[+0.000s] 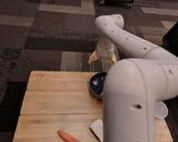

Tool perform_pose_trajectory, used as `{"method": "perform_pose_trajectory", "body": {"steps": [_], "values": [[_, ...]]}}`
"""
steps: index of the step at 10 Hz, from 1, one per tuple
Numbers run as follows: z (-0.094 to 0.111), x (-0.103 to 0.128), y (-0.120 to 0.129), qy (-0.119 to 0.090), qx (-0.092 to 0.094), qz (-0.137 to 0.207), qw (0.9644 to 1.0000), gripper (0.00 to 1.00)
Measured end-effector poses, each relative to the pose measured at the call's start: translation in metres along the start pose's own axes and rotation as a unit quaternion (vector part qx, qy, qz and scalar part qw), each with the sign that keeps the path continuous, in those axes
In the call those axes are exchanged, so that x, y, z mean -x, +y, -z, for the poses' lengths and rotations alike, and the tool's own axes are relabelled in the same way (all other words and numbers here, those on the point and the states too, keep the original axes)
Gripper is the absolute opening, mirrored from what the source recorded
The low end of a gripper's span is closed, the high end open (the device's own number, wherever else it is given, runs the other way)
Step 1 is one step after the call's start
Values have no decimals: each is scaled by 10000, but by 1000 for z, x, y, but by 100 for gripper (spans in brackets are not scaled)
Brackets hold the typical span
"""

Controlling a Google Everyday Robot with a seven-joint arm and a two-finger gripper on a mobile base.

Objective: Push the ceramic bowl across the table

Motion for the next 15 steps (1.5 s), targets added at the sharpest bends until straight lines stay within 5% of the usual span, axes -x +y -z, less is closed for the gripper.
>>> {"method": "perform_pose_trajectory", "body": {"steps": [3,8,13,15], "values": [[-17,-75,9,86,182,-55,9998,80],[-41,-149,24,104,249,-121,9996,80],[-75,-185,-22,162,312,-642,9973,80],[-88,-190,-32,282,408,-577,9971,80]]}}
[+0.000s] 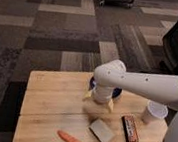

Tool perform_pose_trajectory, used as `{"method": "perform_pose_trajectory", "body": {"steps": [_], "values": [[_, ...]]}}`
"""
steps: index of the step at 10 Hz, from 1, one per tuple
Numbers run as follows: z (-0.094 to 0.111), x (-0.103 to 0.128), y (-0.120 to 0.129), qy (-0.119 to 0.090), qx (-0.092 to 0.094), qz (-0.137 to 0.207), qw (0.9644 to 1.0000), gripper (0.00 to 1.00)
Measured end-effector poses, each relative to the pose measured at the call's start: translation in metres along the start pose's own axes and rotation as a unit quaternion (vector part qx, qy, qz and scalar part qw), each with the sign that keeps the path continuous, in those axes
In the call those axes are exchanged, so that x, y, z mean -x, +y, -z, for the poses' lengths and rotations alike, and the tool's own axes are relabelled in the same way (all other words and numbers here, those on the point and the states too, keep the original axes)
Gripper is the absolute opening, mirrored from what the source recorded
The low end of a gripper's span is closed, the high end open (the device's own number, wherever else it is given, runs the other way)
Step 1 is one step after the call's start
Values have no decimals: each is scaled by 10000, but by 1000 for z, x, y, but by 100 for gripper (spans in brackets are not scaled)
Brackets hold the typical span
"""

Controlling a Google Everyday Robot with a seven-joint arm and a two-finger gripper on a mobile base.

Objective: Push the ceramic bowl across the table

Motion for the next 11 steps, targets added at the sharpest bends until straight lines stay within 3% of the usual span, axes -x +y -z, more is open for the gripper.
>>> {"method": "perform_pose_trajectory", "body": {"steps": [3,5,7,8,9,10,11], "values": [[-15,8,-23,185,26,30,9998,80],[-30,39,-49,368,-106,177,9991,80],[-34,74,-67,386,-311,266,9984,80],[-25,109,-78,237,-517,286,9980,80],[9,163,-91,-196,-764,189,9967,80],[44,202,-90,-608,-877,132,9942,80],[71,224,-85,-890,-925,114,9917,80]]}}
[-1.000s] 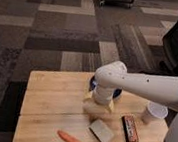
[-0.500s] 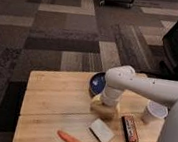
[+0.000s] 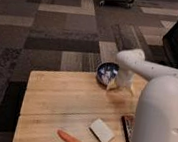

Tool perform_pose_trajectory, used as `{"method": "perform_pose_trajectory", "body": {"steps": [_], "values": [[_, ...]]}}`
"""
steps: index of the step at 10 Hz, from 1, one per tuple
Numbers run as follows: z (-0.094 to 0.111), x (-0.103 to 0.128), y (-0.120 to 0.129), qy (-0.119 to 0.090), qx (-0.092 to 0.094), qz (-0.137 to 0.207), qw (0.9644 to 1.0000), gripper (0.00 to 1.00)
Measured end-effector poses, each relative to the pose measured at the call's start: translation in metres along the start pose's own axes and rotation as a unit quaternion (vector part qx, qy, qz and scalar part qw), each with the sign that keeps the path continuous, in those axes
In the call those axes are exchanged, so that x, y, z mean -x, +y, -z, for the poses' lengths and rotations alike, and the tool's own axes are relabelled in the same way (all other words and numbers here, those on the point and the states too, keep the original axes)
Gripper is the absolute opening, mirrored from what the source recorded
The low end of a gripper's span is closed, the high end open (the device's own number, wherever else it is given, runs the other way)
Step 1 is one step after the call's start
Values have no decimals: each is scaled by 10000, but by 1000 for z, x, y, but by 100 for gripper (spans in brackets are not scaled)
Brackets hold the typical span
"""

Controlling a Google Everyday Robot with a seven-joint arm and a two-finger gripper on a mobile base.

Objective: Push the ceramic bowl across the table

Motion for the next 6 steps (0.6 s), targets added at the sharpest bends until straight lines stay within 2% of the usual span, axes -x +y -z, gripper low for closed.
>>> {"method": "perform_pose_trajectory", "body": {"steps": [1,2,3,4,6], "values": [[45,37,-1,-479,-122,-68,9988,80],[67,49,0,-679,-180,-98,9975,80],[85,53,2,-813,-219,-116,9964,80],[103,43,6,-880,-239,-122,9958,80],[105,40,7,-886,-245,-115,9957,80]]}}
